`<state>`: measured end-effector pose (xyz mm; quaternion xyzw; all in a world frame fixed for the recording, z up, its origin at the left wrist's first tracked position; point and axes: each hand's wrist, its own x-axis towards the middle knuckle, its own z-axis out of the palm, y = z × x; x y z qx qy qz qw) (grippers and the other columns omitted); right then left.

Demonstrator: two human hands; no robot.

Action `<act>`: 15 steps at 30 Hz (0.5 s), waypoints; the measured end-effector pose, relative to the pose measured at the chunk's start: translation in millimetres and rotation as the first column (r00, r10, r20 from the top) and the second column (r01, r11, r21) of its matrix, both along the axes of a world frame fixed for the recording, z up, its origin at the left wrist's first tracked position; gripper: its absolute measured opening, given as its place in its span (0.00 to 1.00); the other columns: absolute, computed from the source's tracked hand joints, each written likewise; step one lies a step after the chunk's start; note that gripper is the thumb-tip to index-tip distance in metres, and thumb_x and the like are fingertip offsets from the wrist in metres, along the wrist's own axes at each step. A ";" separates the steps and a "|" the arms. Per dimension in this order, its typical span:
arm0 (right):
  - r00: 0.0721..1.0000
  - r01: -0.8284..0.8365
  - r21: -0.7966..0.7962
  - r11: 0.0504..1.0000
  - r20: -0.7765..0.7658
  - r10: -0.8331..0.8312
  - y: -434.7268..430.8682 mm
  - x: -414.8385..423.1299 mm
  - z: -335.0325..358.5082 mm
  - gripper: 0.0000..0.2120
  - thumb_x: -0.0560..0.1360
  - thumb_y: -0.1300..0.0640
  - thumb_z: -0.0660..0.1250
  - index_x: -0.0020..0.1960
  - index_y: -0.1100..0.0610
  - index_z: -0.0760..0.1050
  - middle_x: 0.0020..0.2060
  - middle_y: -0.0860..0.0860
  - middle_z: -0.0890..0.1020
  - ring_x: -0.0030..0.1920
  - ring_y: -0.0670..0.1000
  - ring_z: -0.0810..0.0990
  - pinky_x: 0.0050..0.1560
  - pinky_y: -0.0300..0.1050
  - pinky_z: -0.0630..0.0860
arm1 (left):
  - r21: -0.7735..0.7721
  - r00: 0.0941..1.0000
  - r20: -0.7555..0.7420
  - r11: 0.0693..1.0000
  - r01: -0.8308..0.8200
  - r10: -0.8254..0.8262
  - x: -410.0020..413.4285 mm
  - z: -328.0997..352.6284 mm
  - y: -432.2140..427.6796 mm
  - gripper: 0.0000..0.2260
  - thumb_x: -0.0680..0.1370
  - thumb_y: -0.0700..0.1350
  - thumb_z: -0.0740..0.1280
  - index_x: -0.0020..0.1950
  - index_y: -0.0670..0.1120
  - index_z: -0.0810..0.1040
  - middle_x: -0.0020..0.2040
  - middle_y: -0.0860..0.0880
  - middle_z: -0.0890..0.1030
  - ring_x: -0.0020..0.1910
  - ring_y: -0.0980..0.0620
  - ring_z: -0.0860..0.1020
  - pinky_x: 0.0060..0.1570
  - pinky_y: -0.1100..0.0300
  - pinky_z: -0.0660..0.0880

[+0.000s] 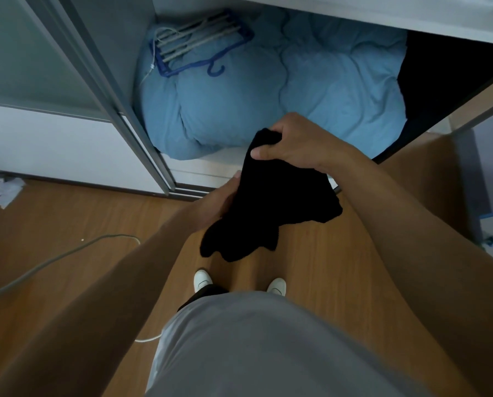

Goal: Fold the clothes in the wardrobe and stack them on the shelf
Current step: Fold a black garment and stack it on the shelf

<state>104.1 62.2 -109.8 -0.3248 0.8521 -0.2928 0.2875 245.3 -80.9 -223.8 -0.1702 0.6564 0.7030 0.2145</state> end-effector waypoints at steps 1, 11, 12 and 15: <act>0.998 0.059 -0.023 0.998 -0.001 -0.059 -0.4 -3.0 -1.2 0.19 0.73 0.51 0.76 0.31 0.59 0.74 0.26 0.47 0.72 0.24 0.40 0.69 0.28 0.36 0.64 | 0.077 0.998 -0.006 0.995 0.060 -0.060 -0.4 -5.3 -0.8 0.23 0.82 0.62 0.58 0.72 0.53 0.71 0.72 0.53 0.75 0.72 0.52 0.71 0.69 0.61 0.69; 0.759 0.648 -0.140 0.748 0.202 -0.619 32.2 -9.8 -72.8 0.29 0.74 0.39 0.70 0.68 0.54 0.72 0.60 0.46 0.74 0.62 0.47 0.75 0.59 0.42 0.72 | 0.020 0.950 -0.209 0.972 -0.233 0.232 -25.1 21.4 13.2 0.14 0.77 0.55 0.70 0.53 0.46 0.84 0.50 0.44 0.86 0.50 0.45 0.85 0.51 0.55 0.80; 0.683 0.696 -0.045 0.717 0.349 -0.642 43.7 -2.3 -88.2 0.30 0.72 0.34 0.70 0.65 0.54 0.74 0.62 0.47 0.76 0.62 0.50 0.77 0.56 0.43 0.74 | 0.053 0.944 -0.218 0.969 -0.241 0.247 -26.1 25.0 13.5 0.12 0.78 0.53 0.70 0.52 0.46 0.84 0.49 0.45 0.86 0.50 0.46 0.85 0.50 0.57 0.80; 0.236 0.647 0.215 0.732 0.856 -0.460 63.8 25.8 -118.3 0.41 0.62 0.25 0.71 0.62 0.54 0.78 0.63 0.54 0.81 0.61 0.55 0.81 0.58 0.51 0.77 | 0.109 0.940 -0.200 0.959 -0.260 0.277 -28.7 35.0 14.3 0.10 0.80 0.50 0.68 0.56 0.46 0.83 0.52 0.46 0.86 0.54 0.47 0.84 0.52 0.59 0.79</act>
